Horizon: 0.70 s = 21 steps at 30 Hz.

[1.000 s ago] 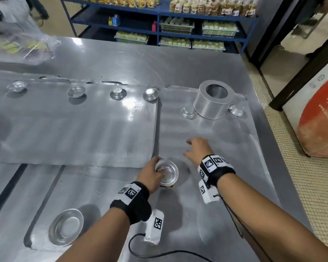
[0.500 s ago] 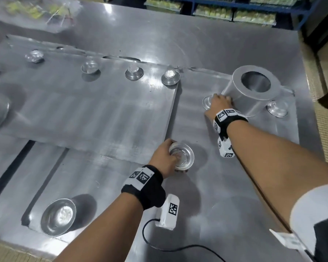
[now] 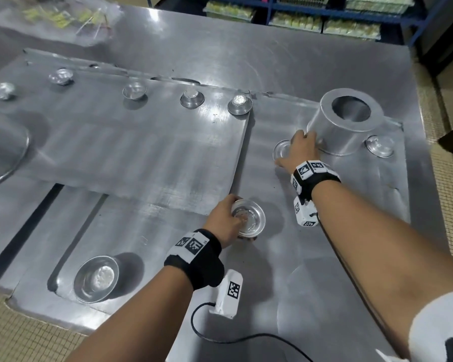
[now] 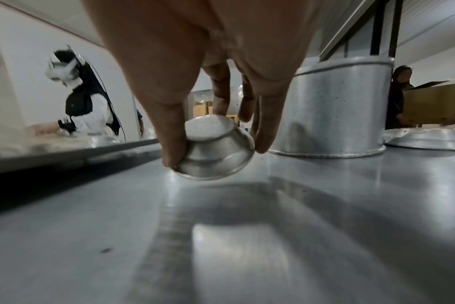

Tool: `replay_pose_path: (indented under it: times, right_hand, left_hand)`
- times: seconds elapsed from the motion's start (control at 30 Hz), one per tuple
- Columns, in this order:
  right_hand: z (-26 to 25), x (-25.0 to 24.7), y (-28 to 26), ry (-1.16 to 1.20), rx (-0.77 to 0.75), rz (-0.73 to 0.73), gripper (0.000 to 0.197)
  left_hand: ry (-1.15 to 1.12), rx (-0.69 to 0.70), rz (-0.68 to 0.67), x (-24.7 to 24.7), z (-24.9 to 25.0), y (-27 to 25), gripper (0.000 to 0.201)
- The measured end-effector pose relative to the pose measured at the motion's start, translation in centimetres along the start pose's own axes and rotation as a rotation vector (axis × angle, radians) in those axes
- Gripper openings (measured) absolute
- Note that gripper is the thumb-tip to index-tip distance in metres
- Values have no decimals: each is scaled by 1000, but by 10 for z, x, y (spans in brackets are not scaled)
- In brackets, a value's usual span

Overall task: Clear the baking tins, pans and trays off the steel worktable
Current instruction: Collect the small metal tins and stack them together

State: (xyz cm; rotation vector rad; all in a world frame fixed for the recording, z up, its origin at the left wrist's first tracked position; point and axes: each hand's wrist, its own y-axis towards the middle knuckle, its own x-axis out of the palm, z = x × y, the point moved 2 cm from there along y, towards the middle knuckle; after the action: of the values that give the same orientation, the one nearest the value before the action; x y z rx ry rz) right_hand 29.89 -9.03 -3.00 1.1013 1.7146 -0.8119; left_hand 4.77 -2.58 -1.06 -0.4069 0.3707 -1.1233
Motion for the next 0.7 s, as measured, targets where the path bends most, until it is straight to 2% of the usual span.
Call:
replay_pose_path:
  times: [0.1,0.23,0.37,0.5,0.57,0.7]
  right_hand:
    - [-7,-16,-35,126,-26,25,64]
    - [-13,-34,-92,281,-44,67,73]
    - [-14,-42,-147,358,-66,89,68]
    - [-17,-44,-199,482,-138,173,69]
    - [-17,-42,-222,547,-178,209,68]
    - [-17,-33,-257,698,-224,231,64]
  left_hand:
    - [-59,2,-19,-2,-3,-16,29]
    - [-83,10,-39,-7,-8,-34,30]
    - [-109,-15,-46,-12,-16,-45,30]
    - [-147,-39,-84,-14,-22,-51,38]
    - [-187,-66,-80,-16,-24,-55,34]
    - [-292,-89,-69,-18,-25,-61,10]
